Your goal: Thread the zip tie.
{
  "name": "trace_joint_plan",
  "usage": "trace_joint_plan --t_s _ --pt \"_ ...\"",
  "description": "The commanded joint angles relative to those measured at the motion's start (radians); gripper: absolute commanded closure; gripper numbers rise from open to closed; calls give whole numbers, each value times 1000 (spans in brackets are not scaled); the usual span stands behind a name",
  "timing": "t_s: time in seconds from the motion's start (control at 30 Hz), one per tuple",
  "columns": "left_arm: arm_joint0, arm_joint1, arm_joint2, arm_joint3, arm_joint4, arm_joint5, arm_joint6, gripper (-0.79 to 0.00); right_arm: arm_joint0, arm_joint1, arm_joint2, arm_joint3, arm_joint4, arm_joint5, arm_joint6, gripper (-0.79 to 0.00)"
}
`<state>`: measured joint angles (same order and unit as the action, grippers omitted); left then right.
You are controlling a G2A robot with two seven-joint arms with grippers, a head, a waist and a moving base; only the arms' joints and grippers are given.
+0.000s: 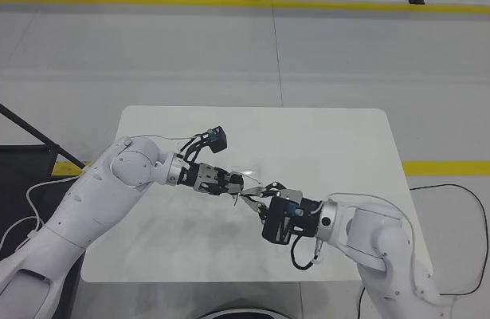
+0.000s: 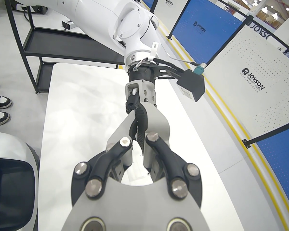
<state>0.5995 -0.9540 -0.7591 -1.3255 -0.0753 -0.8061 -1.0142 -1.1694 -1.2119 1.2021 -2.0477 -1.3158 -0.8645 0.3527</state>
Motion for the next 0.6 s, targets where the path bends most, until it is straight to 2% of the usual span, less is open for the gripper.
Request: trace_joint_plan --t_s 0.0,0.57 --pt "0 0 0 0 0 0 0 0 1 2 -1 1 2 3 0 0" --pt "0 0 0 0 0 0 0 0 10 15 -10 7 12 17 -4 0"
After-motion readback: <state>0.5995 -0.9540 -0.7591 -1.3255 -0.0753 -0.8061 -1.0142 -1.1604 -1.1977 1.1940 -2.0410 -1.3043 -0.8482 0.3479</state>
